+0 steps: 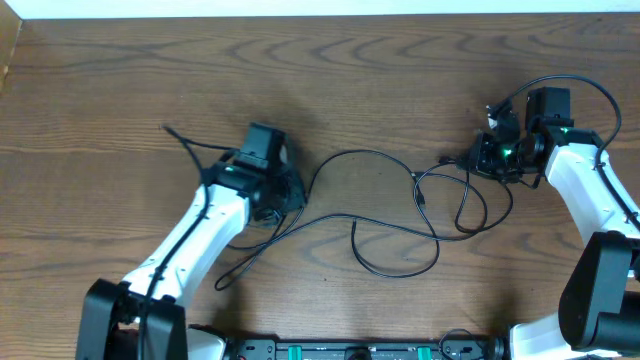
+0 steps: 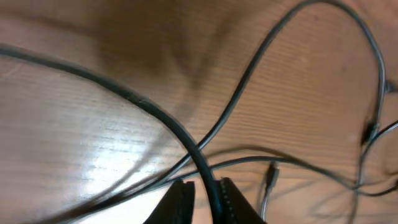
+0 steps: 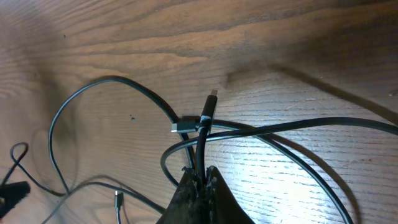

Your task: Untangle cables

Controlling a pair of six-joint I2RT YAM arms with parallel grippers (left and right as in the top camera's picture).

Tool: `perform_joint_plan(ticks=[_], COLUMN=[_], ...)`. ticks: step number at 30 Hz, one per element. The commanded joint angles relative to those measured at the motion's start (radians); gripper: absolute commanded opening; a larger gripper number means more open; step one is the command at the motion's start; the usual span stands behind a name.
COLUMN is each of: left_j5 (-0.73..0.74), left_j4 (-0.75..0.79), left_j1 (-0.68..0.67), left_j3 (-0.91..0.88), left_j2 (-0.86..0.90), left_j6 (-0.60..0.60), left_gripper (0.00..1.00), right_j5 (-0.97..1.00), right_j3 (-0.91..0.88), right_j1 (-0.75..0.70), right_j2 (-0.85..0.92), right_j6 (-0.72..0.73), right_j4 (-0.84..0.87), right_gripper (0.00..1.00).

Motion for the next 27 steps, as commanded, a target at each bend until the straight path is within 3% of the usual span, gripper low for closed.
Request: perform_joint_plan(ticks=[1, 6, 13, 20, 27], left_j5=[-0.181, -0.414, -0.328, -0.231, -0.182], left_j4=[0.011, 0.019, 0.026, 0.014, 0.015], left_j1=[-0.066, -0.115, -0.174, -0.212, -0.212], left_j3=[0.019, 0.019, 0.019, 0.019, 0.018], left_j2=[0.027, 0.061, 0.127, 0.142, 0.143], left_j6=[0.155, 0.183, 0.293, 0.406, 0.465], left_gripper=[0.22, 0.27, 0.32, 0.67, 0.79], right_j5=[-0.01, 0.019, 0.033, 0.037, 0.063], right_j3=[0.003, 0.003, 0.003, 0.003, 0.003], right_j1=[0.013, 0.034, 0.036, 0.036, 0.036], right_j2=[-0.01, -0.01, -0.01, -0.01, -0.01], right_j6=[-0.018, -0.018, -0.018, -0.018, -0.018], right_j4=[0.0, -0.002, -0.001, -0.001, -0.002], right_gripper=[0.01, 0.01, 0.01, 0.01, 0.01])
